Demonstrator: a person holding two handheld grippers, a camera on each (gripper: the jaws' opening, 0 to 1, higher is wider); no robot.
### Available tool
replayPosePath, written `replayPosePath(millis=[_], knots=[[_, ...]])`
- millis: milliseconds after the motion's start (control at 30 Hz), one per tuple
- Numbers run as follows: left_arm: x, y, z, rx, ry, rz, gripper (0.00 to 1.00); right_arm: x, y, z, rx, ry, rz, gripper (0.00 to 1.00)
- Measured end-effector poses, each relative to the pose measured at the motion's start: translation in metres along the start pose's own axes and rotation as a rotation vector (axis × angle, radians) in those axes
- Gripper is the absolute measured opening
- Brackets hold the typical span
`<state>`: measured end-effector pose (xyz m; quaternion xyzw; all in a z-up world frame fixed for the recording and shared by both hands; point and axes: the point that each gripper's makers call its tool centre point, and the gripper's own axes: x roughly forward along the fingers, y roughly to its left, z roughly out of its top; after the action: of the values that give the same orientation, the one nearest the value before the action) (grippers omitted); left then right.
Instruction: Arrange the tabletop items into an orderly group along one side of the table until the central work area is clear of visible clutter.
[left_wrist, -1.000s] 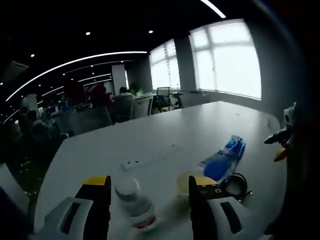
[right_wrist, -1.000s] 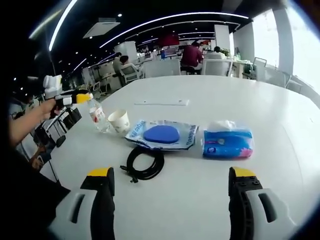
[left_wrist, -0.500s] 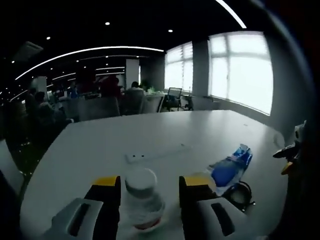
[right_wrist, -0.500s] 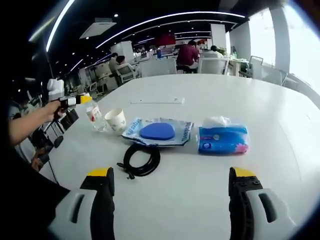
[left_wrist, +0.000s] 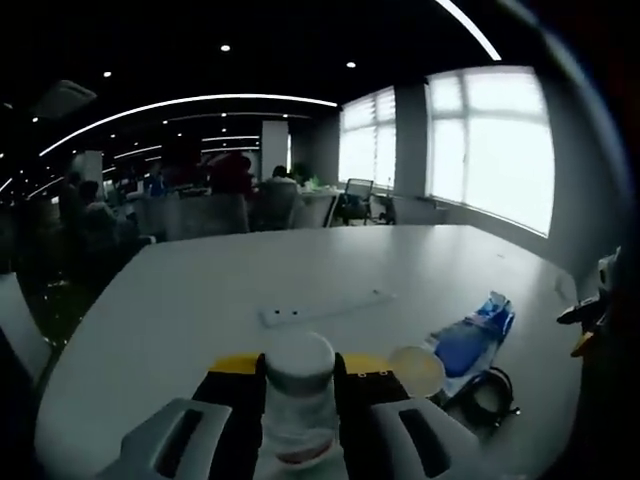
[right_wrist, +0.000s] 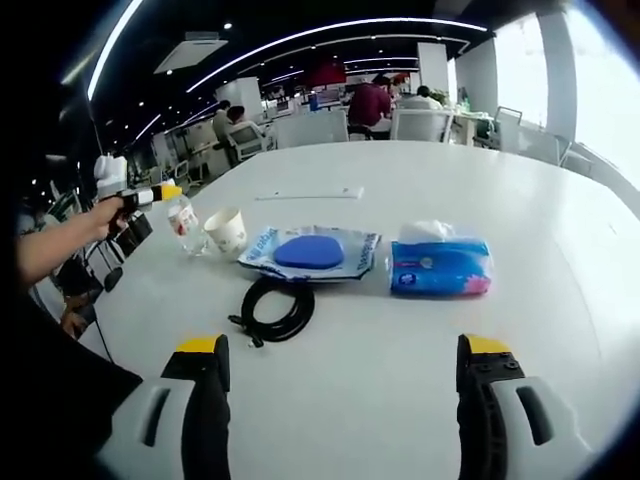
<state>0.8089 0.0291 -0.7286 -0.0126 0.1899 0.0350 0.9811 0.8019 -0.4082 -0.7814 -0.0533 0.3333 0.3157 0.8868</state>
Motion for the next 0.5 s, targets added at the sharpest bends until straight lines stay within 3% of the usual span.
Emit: replayPosePath(millis=[500], knots=[[0.0016, 0.0006, 0.0002, 0.013, -0.028, 0.012, 0.22, -0.0016, -0.0003, -0.0037, 0.006, 0.005, -0.005, 0.89]])
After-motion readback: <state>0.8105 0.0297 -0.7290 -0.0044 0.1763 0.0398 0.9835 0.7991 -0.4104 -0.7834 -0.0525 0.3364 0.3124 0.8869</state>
